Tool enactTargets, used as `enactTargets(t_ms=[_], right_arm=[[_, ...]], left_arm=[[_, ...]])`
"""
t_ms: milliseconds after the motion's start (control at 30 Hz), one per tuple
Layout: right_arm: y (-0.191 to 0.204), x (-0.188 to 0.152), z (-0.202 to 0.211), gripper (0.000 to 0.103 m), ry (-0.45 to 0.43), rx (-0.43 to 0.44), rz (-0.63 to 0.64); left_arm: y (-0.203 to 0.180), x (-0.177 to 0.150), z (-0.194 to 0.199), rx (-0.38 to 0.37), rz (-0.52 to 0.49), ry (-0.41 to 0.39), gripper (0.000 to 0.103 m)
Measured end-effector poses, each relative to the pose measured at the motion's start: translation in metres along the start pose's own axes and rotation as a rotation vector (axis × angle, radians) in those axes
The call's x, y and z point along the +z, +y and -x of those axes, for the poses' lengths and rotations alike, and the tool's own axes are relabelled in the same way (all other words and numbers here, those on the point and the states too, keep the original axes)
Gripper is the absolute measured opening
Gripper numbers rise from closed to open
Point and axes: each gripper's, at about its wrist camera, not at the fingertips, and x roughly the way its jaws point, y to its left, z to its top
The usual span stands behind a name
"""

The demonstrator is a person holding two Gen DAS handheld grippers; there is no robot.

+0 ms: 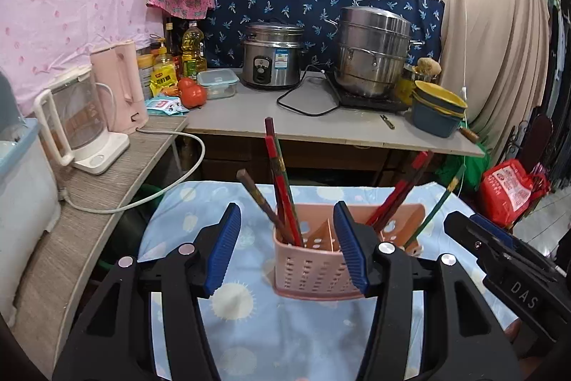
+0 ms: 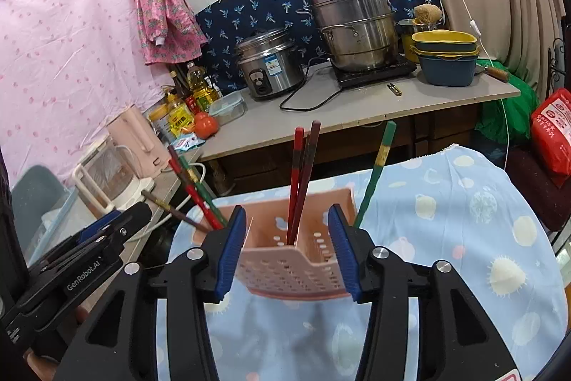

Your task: Organize utensils

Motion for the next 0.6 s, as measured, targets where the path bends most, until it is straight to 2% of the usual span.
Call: enactTargets(t_ms=[367,600], right_arm=[[0.02,-0.037,0.04,0.055,0.005,-0.088,0.128],[0.017,-0.057,0.06,0.056,0.029,-0.117,0.138]], left_arm=[[-0.017,-0.036,0.032,0.036,-0.042,0.038,0.065],[-0.018,-0.056,0.05,0.072,-0.052,0.058,0.072]])
